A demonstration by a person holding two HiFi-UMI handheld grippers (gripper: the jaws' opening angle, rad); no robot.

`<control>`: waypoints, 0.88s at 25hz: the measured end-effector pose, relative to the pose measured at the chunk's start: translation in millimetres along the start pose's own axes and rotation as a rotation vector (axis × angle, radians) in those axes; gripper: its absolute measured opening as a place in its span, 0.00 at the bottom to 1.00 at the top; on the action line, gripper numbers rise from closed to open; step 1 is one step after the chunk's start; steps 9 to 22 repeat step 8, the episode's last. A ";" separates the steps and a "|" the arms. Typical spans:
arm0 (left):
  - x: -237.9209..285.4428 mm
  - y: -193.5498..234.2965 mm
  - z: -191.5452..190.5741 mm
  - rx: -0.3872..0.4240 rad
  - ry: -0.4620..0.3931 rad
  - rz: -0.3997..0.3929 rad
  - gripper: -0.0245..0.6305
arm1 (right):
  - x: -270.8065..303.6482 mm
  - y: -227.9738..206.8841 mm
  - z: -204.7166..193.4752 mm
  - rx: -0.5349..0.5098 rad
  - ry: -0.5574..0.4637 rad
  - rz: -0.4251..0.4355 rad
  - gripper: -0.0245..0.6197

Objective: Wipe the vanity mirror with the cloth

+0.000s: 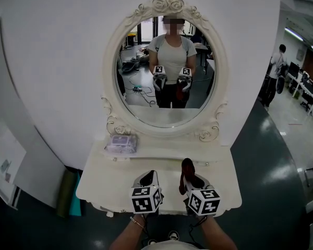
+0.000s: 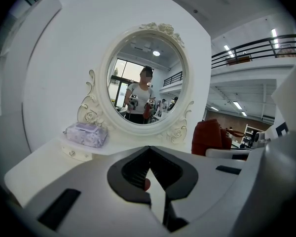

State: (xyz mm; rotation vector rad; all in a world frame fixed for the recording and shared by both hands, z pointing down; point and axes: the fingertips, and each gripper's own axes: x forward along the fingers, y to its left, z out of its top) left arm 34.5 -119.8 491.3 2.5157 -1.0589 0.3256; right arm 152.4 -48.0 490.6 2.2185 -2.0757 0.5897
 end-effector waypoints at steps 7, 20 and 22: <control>8.6 0.0 -0.7 0.004 0.006 0.009 0.04 | 5.4 -2.7 -0.4 0.005 0.010 0.018 0.13; 9.7 0.4 -0.4 0.004 0.006 0.011 0.04 | 6.3 -2.7 -0.6 0.006 0.015 0.020 0.13; 9.7 0.4 -0.4 0.004 0.006 0.011 0.04 | 6.3 -2.7 -0.6 0.006 0.015 0.020 0.13</control>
